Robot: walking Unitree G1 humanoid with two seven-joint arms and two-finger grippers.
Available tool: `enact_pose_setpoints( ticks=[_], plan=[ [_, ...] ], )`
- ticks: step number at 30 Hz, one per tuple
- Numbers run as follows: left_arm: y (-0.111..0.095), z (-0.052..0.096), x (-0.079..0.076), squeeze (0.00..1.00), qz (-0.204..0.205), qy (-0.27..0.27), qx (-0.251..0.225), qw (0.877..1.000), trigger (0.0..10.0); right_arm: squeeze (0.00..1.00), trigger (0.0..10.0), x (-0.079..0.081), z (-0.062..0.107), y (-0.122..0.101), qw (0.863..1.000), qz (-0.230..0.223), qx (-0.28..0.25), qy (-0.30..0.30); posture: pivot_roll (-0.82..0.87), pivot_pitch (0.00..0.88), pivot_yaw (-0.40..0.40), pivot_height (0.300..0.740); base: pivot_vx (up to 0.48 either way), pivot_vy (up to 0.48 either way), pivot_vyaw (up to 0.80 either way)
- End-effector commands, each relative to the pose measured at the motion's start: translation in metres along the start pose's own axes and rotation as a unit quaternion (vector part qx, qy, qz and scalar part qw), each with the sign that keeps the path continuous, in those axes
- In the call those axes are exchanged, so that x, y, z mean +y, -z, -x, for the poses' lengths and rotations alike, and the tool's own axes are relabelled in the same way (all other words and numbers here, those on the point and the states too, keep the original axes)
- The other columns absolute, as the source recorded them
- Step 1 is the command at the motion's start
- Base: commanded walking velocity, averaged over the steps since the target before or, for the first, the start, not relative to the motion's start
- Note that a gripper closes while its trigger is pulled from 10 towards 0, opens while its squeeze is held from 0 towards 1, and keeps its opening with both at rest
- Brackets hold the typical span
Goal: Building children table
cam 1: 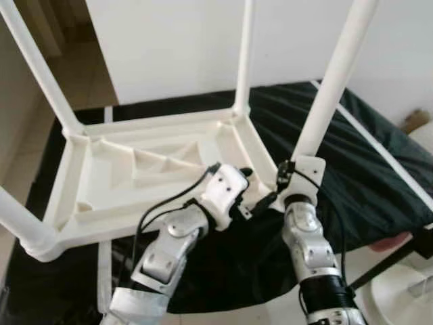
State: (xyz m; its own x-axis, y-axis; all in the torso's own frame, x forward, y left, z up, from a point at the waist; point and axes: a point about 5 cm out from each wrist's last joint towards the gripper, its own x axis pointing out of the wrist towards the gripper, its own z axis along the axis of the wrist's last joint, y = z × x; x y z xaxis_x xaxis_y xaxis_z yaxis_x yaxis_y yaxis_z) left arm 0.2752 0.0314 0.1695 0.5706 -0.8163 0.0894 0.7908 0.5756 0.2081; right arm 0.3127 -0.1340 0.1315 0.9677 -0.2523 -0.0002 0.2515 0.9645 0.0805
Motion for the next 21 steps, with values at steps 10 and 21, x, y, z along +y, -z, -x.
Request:
enact_pose_setpoints(
  ticks=[10, 21],
  plan=[
    [-0.001, 0.001, 0.000, 0.00, -0.001, 0.001, 0.002, 1.000, 10.0, 1.00, 10.0, -0.003, 0.007, 0.001, 0.999, -0.016, -0.006, -0.036, -0.02, 0.000, 0.013, 0.740, 0.000, 0.000, 0.00],
    [-0.001, 0.002, 0.002, 0.00, -0.001, -0.003, 0.004, 1.000, 10.0, 1.00, 10.0, -0.037, 0.016, -0.002, 0.992, 0.001, -0.027, -0.121, -0.03, 0.000, 0.016, 0.740, 0.000, 0.000, 0.00]
  ],
)
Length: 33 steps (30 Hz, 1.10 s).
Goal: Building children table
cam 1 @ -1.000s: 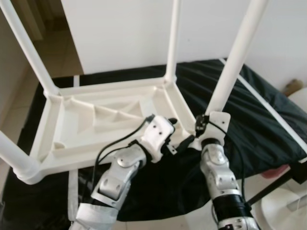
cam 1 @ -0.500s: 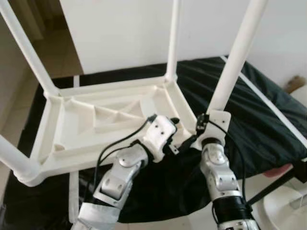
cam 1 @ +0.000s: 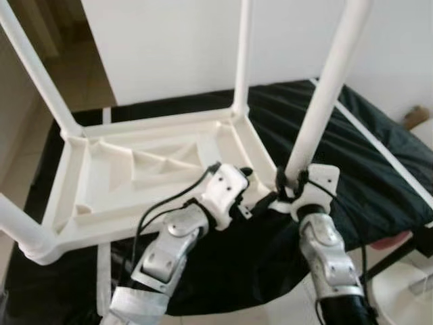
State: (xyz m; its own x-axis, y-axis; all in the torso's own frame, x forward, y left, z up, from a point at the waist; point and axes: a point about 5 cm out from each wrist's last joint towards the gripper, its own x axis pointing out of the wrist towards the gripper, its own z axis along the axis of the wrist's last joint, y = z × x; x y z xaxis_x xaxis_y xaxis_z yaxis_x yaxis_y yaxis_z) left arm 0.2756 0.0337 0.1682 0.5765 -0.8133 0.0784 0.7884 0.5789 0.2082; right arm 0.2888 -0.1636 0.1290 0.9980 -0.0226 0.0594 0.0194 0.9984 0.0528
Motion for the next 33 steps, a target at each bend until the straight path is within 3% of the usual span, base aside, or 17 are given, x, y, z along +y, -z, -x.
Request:
enact_pose_setpoints(
  ticks=[1, 5, 8, 10, 13, 15, 19, 20, 22, 23, 33],
  plan=[
    [-0.002, 0.001, 0.001, 0.00, -0.001, 0.000, -0.002, 1.000, 10.0, 0.00, 10.0, -0.014, 0.001, -0.001, 1.000, 0.006, -0.007, -0.029, -0.03, 0.000, 0.023, 0.740, 0.000, 0.000, 0.00],
    [-0.002, 0.001, 0.001, 0.00, -0.002, 0.003, -0.001, 1.000, 10.0, 0.00, 10.0, -0.020, -0.002, -0.001, 0.997, 0.018, -0.004, -0.069, -0.04, 0.000, 0.030, 0.740, 0.000, 0.000, 0.00],
    [-0.002, -0.002, 0.002, 0.00, -0.003, 0.006, -0.001, 1.000, 10.0, 0.00, 10.0, -0.012, -0.011, -0.004, 0.986, 0.044, 0.001, -0.162, -0.04, 0.000, 0.037, 0.740, 0.000, 0.000, 0.00],
    [-0.002, -0.002, 0.002, 0.00, -0.003, 0.006, -0.001, 1.000, 10.0, 0.00, 10.0, -0.012, -0.011, -0.004, 0.986, 0.044, 0.001, -0.162, -0.04, 0.000, 0.037, 0.740, 0.000, 0.000, 0.00],
    [-0.005, -0.004, 0.004, 0.00, -0.004, 0.003, -0.006, 1.000, 10.0, 0.00, 10.0, -0.002, -0.022, -0.004, 0.974, 0.066, 0.010, -0.218, -0.04, 0.000, 0.038, 0.740, 0.000, 0.000, 0.00],
    [-0.005, -0.004, 0.004, 0.00, -0.004, 0.003, -0.006, 1.000, 10.0, 0.00, 10.0, -0.002, -0.022, -0.004, 0.974, 0.066, 0.010, -0.218, -0.04, 0.000, 0.038, 0.740, 0.000, 0.000, 0.00],
    [-0.006, -0.003, 0.007, 0.00, -0.008, -0.003, -0.006, 1.000, 10.0, 0.00, 10.0, 0.006, -0.033, -0.001, 0.960, 0.092, 0.024, -0.264, -0.01, 0.000, 0.029, 0.740, 0.000, 0.000, 0.00],
    [-0.006, -0.002, 0.009, 0.00, -0.009, -0.007, -0.005, 1.000, 10.0, 0.00, 2.5, 0.008, -0.035, 0.000, 0.957, 0.097, 0.030, -0.272, -0.01, 0.000, 0.022, 0.740, 0.000, 0.000, 0.00],
    [-0.006, -0.002, 0.009, 0.00, -0.009, -0.007, -0.005, 1.000, 10.0, 0.00, 2.5, 0.008, -0.035, 0.000, 0.957, 0.097, 0.030, -0.272, -0.01, 0.000, 0.022, 0.740, 0.000, 0.000, 0.00],
    [-0.006, -0.001, 0.010, 0.00, -0.010, -0.012, -0.005, 1.000, 10.0, 0.00, 0.0, 0.007, -0.035, 0.002, 0.955, 0.097, 0.035, -0.279, 0.00, 0.000, 0.018, 0.740, 0.000, 0.000, 0.00],
    [-0.005, 0.003, 0.010, 0.00, -0.007, -0.023, -0.003, 1.000, 10.0, 0.00, 0.0, -0.003, -0.032, 0.013, 0.953, 0.093, 0.053, -0.283, 0.01, 0.000, 0.015, 0.740, 0.000, 0.000, 0.00]
  ],
)
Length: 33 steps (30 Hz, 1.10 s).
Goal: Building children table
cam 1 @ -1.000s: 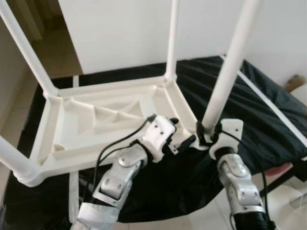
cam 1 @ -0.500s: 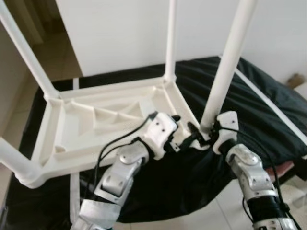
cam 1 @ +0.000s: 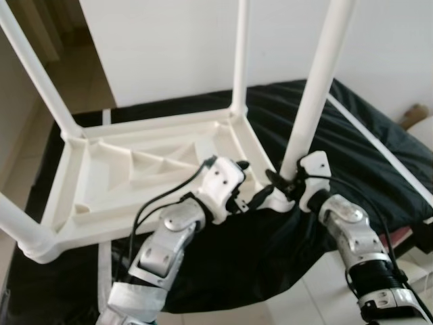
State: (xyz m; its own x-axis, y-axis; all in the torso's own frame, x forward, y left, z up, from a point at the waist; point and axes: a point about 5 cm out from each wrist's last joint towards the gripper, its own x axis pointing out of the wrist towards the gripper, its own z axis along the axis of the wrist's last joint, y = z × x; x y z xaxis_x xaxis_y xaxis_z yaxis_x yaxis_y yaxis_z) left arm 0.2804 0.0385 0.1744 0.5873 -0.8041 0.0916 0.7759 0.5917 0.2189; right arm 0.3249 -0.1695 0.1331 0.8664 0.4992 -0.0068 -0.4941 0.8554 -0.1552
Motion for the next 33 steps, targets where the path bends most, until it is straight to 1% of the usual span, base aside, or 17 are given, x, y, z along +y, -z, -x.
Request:
enact_pose_setpoints(
  ticks=[1, 3, 4, 8, 10, 15, 16, 18, 22, 23, 26, 27, 29, 30, 31, 32, 33],
  plan=[
    [-0.001, 0.002, 0.002, 0.00, -0.001, -0.014, 0.003, 1.000, 10.0, 0.00, 0.0, 0.007, 0.001, 0.015, 0.999, -0.013, 0.031, -0.014, 0.01, 0.000, 0.015, 0.740, 0.000, 0.000, 0.00],
    [-0.001, 0.002, 0.002, 0.00, -0.002, -0.014, 0.003, 1.000, 10.0, 0.00, 0.0, 0.006, 0.001, 0.015, 0.999, -0.015, 0.033, -0.005, 0.01, 0.000, 0.015, 0.740, 0.000, 0.000, 0.00],
    [0.000, 0.002, 0.003, 0.00, -0.002, -0.013, 0.003, 1.000, 10.0, 0.00, 10.0, 0.005, 0.002, 0.016, 0.999, -0.016, 0.036, 0.011, 0.00, 0.000, 0.021, 0.740, 0.000, 0.000, 0.00],
    [0.000, 0.002, 0.003, 0.00, -0.002, -0.011, 0.003, 1.000, 10.0, 0.00, 10.0, 0.004, 0.003, 0.016, 0.999, -0.015, 0.037, 0.029, 0.00, 0.000, 0.021, 0.740, 0.000, 0.000, 0.00],
    [0.000, 0.001, 0.002, 0.00, 0.000, -0.008, 0.004, 1.000, 10.0, 0.00, 10.0, 0.000, 0.004, 0.017, 0.995, -0.016, 0.041, 0.090, -0.01, 0.000, 0.025, 0.740, 0.000, 0.000, 0.00],
    [0.001, 0.001, 0.000, 0.00, 0.001, -0.006, 0.003, 1.000, 10.0, 0.00, 10.0, 0.000, 0.005, 0.018, 0.990, -0.024, 0.044, 0.128, -0.02, 0.000, 0.024, 0.740, 0.000, 0.000, 0.00],
    [0.001, 0.000, 0.000, 0.00, 0.002, -0.005, 0.002, 1.000, 10.0, 0.00, 10.0, 0.004, 0.004, 0.018, 0.981, -0.028, 0.051, 0.184, -0.02, 0.000, 0.023, 0.740, 0.000, 0.000, 0.00],
    [0.001, 0.000, 0.000, 0.00, 0.003, -0.006, 0.002, 1.000, 10.0, 0.00, 10.0, 0.006, 0.004, 0.018, 0.977, -0.034, 0.056, 0.201, -0.02, 0.000, 0.023, 0.740, 0.000, 0.000, 0.00],
    [0.001, 0.000, -0.001, 0.00, 0.004, -0.006, 0.002, 1.000, 10.0, 0.00, 10.0, 0.006, 0.001, 0.016, 0.956, -0.065, 0.065, 0.280, -0.02, 0.000, 0.020, 0.740, 0.000, 0.000, 0.00],
    [0.001, 0.000, -0.001, 0.00, 0.004, -0.006, 0.002, 1.000, 10.0, 0.00, 10.0, 0.006, 0.001, 0.016, 0.956, -0.065, 0.065, 0.280, -0.02, 0.000, 0.020, 0.740, 0.000, 0.000, 0.00],
    [0.001, 0.000, -0.001, 0.00, 0.005, -0.005, 0.002, 1.000, 10.0, 0.00, 10.0, 0.010, -0.001, 0.013, 0.946, -0.070, 0.065, 0.310, -0.02, 0.000, 0.020, 0.740, 0.000, 0.000, 0.00],
    [0.001, -0.001, -0.002, 0.00, 0.005, -0.005, 0.002, 1.000, 10.0, 0.00, 10.0, 0.016, -0.003, 0.011, 0.938, -0.074, 0.064, 0.332, -0.02, 0.000, 0.011, 0.740, 0.000, 0.000, 0.00],
    [0.001, -0.001, -0.002, 0.00, 0.005, -0.005, 0.002, 1.000, 10.0, 0.00, 10.0, 0.016, -0.003, 0.011, 0.938, -0.074, 0.064, 0.332, -0.02, 0.000, 0.011, 0.740, 0.000, 0.000, 0.00],
    [0.001, -0.001, -0.002, 0.00, 0.005, -0.005, 0.001, 1.000, 10.0, 0.00, 10.0, 0.020, -0.002, 0.008, 0.909, -0.082, 0.063, 0.403, -0.01, 0.000, 0.008, 0.740, 0.000, 0.000, 0.00],
    [0.001, -0.001, -0.002, 0.00, 0.005, -0.005, 0.001, 1.000, 10.0, 0.00, 10.0, 0.020, -0.002, 0.008, 0.909, -0.082, 0.063, 0.403, -0.01, 0.000, 0.008, 0.740, 0.000, 0.000, 0.00],
    [0.002, -0.001, -0.002, 0.00, 0.005, -0.005, 0.002, 1.000, 10.0, 0.00, 10.0, 0.025, -0.003, 0.006, 0.891, -0.088, 0.063, 0.442, -0.01, 0.000, 0.006, 0.740, 0.000, 0.000, 0.00],
    [0.002, -0.001, -0.002, 0.00, 0.005, -0.005, 0.002, 1.000, 10.0, 0.00, 10.0, 0.025, -0.003, 0.006, 0.891, -0.088, 0.063, 0.442, -0.01, 0.000, 0.006, 0.740, 0.000, 0.000, 0.00]
  ],
)
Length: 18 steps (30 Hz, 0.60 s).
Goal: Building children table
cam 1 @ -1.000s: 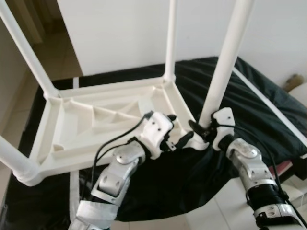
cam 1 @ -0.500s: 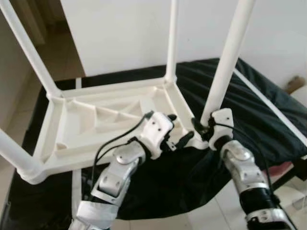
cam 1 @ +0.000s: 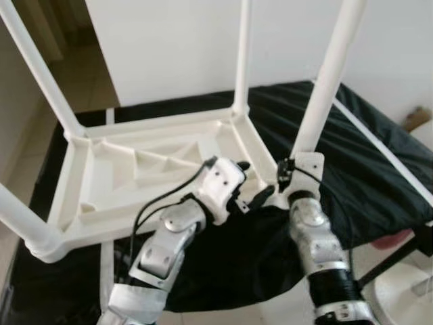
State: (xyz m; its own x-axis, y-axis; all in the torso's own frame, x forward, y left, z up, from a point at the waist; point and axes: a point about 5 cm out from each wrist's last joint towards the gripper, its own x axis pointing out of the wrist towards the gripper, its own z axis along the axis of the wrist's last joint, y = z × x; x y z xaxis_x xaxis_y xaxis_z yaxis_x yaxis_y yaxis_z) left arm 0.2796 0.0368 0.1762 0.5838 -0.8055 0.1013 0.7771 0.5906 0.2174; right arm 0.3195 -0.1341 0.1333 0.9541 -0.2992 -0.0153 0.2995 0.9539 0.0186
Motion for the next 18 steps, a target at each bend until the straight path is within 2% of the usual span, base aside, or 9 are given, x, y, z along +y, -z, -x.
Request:
enact_pose_setpoints(
  ticks=[1, 2, 3, 9, 15, 16, 17, 18],
  plan=[
    [0.0038, -0.0002, -0.0007, 0.00, 0.003, -0.005, 0.007, 1.000, 10.0, 0.00, 10.0, -0.0088, 0.0012, 0.0095, 0.999, 0.002, 0.025, 0.048, -0.01, 0.000, 0.004, 0.740, 0.000, 0.000, 0.00],
    [0.0038, -0.0002, -0.0007, 0.00, 0.003, -0.005, 0.007, 1.000, 10.0, 0.00, 10.0, -0.0088, 0.0012, 0.0095, 0.999, 0.002, 0.025, 0.048, -0.01, 0.000, 0.004, 0.740, 0.000, 0.000, 0.00],
    [0.0028, -0.0008, -0.0011, 0.00, 0.002, -0.005, 0.005, 1.000, 10.0, 0.00, 10.0, 0.0005, 0.0030, 0.0062, 0.999, 0.001, 0.020, 0.029, 0.00, 0.000, -0.001, 0.740, 0.000, 0.000, 0.00],
    [0.0034, -0.0004, -0.0010, 0.00, 0.001, -0.006, 0.006, 1.000, 10.0, 0.00, 10.0, -0.0082, -0.0010, 0.0046, 0.999, 0.016, 0.014, 0.044, 0.00, 0.000, -0.003, 0.740, 0.000, 0.000, 0.00],
    [0.0038, 0.0002, -0.0018, 0.00, 0.002, -0.007, 0.006, 1.000, 10.0, 0.00, 10.0, -0.0052, 0.0008, 0.0036, 0.999, 0.010, 0.011, 0.038, 0.00, 0.000, -0.006, 0.740, 0.000, 0.000, 0.00],
    [0.0041, 0.0005, -0.0026, 0.00, 0.002, -0.006, 0.006, 1.000, 10.0, 0.17, 10.0, -0.0023, 0.0023, 0.0023, 0.999, 0.004, 0.007, 0.033, 0.00, 0.000, -0.006, 0.740, 0.000, 0.000, 0.00],
    [0.0042, 0.0006, -0.0031, 0.00, 0.002, -0.005, 0.006, 1.000, 10.0, 1.00, 10.0, -0.0003, 0.0034, 0.0009, 1.000, -0.003, 0.002, 0.027, 0.00, 0.000, -0.006, 0.740, 0.000, 0.000, 0.00],
    [0.0042, 0.0006, -0.0031, 0.00, 0.002, -0.005, 0.006, 1.000, 10.0, 1.00, 10.0, -0.0003, 0.0034, 0.0009, 1.000, -0.003, 0.002, 0.027, 0.00, 0.000, -0.006, 0.740, 0.000, 0.000, 0.00]
  ],
)
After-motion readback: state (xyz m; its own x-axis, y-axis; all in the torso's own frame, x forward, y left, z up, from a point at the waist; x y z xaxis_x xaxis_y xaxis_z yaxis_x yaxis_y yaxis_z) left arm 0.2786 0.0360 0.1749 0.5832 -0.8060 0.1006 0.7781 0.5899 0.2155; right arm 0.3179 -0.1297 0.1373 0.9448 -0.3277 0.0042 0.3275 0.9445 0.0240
